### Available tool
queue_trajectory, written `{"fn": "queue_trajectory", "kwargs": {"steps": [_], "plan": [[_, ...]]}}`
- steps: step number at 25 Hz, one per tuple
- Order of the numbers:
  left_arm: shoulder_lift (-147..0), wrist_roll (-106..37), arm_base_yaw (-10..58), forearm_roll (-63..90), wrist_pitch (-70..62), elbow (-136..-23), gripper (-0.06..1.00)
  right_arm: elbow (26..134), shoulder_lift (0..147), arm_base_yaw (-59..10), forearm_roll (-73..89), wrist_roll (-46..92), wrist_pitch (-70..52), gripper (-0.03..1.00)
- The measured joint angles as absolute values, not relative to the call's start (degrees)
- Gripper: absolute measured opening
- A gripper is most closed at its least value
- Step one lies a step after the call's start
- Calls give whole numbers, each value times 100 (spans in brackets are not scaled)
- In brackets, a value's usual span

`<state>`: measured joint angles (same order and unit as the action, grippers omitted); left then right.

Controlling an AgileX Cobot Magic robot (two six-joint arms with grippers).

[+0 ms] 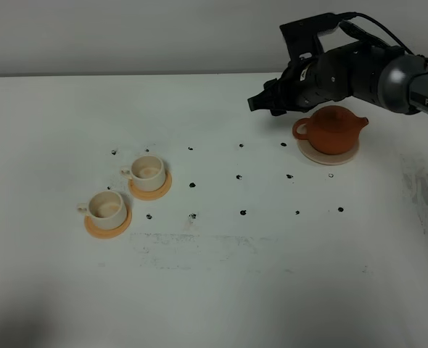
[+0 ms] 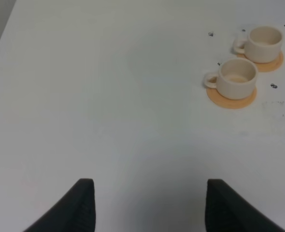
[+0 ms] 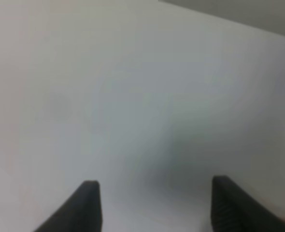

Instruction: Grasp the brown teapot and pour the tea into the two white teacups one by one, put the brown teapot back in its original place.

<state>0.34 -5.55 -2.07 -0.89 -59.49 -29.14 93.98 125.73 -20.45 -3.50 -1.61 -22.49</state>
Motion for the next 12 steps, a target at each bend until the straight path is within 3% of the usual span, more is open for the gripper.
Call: {"fn": "queue_trajectory", "kwargs": {"steps": [12], "plan": [[34,-555,-207,-89,-5949,-2914,50,9398,12705,-1963,-351,-155,-2681,48]]}}
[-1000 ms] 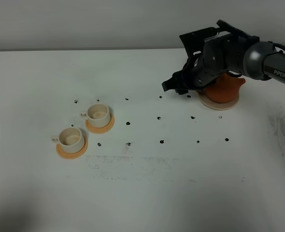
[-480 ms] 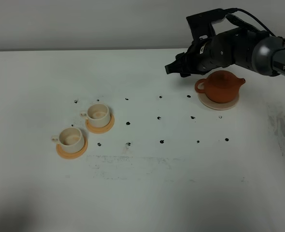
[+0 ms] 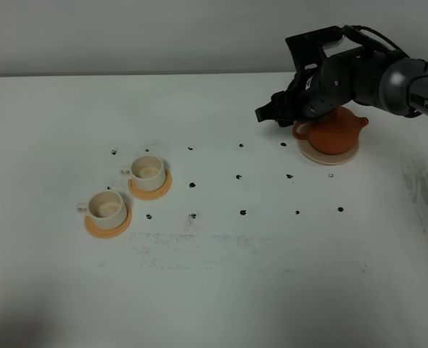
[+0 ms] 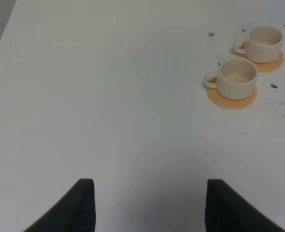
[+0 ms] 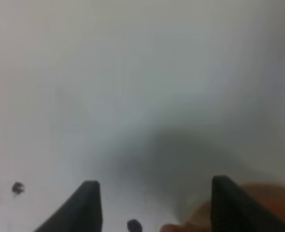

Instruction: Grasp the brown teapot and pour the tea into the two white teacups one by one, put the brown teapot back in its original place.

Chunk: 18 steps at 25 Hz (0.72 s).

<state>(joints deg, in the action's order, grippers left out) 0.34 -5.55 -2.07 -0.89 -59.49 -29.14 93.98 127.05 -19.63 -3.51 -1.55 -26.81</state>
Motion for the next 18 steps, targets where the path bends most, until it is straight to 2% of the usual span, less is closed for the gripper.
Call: {"fn": "queue_trajectory", "kwargs": {"steps": [18], "plan": [[34,-555,-207,-89,-5949,-2914,50,9419,12705,-2123,-418,43,-3036,48]]}}
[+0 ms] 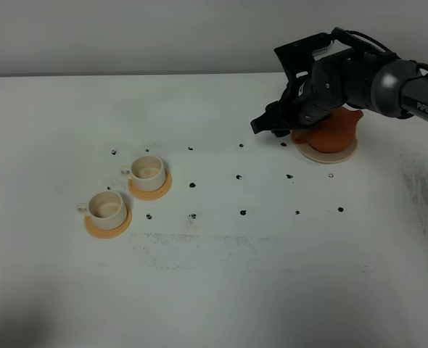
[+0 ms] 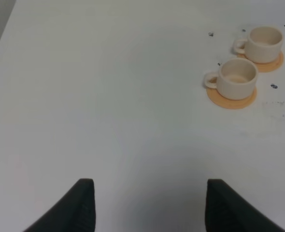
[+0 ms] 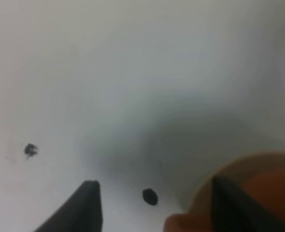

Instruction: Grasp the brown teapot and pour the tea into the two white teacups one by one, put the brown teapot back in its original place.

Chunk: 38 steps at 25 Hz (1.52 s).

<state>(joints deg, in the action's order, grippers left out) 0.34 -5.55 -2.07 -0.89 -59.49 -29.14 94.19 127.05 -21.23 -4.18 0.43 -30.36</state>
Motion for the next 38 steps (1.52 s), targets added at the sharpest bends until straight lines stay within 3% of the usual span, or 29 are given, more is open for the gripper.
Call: {"fn": "queue_trajectory", "kwargs": {"steps": [38], "plan": [[34,-555,-207,-89,-5949,-2914,50,9442,12694,-2186,-417,628,-3609,48]]}}
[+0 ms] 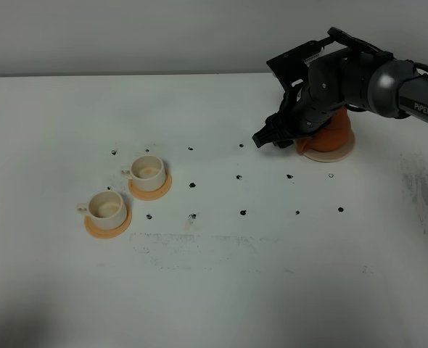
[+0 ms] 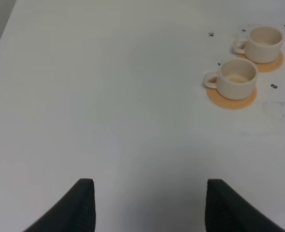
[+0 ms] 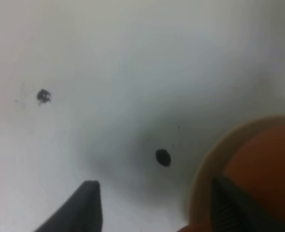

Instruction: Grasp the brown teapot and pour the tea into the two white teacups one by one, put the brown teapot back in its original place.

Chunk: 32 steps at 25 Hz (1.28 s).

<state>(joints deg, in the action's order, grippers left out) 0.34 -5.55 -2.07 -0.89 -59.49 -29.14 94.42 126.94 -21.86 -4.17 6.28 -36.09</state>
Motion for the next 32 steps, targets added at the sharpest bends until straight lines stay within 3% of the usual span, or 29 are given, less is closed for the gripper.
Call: {"fn": "queue_trajectory", "kwargs": {"steps": [32], "plan": [[34,-555,-207,-89,-5949,-2914,50,9442,12532,-2320,-80,1467,-3854,48]]}}
